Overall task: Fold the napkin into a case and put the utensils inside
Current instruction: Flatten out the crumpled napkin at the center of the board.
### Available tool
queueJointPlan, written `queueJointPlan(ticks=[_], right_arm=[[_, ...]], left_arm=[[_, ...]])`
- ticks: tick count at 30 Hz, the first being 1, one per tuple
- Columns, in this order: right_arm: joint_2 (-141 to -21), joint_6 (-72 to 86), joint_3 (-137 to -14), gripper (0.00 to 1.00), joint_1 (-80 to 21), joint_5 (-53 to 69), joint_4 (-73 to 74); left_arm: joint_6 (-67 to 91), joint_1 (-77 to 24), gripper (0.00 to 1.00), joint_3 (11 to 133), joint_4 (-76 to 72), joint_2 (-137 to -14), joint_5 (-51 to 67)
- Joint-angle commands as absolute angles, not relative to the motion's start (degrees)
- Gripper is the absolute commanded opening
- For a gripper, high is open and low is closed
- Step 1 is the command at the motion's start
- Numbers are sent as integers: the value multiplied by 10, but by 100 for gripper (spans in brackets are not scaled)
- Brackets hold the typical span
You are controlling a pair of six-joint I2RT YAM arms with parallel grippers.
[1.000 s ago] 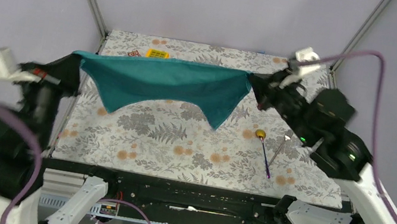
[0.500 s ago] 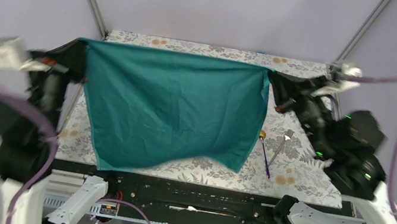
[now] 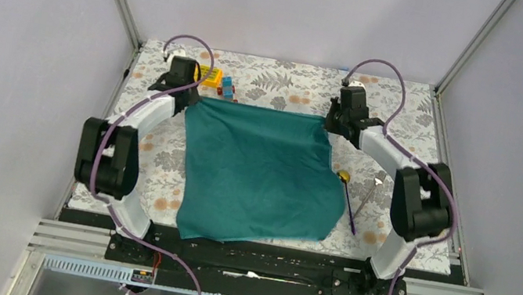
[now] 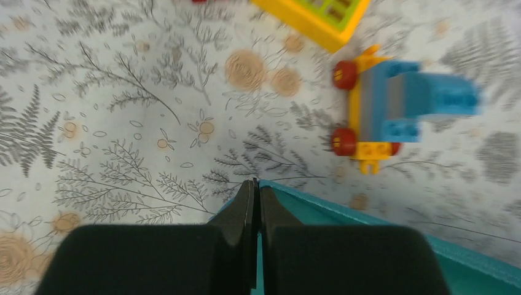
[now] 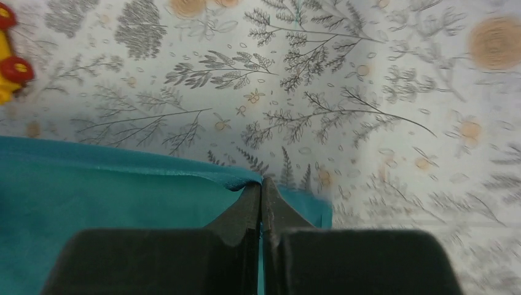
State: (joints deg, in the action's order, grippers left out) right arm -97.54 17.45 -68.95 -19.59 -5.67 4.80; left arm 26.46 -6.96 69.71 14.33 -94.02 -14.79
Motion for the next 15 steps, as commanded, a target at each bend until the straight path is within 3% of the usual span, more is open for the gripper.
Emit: queueJointPlan(ticks=[1, 6, 15], right_arm=[[-1072, 188, -783, 0, -158, 38, 11], [-1132, 164, -844, 0, -152, 66, 43], [-1133, 162, -875, 0, -150, 79, 82]], left_arm=[[270, -51, 0, 720, 47, -969, -158], [257, -48, 0, 733, 29, -995, -137], [255, -43, 0, 776, 94, -1002, -114]])
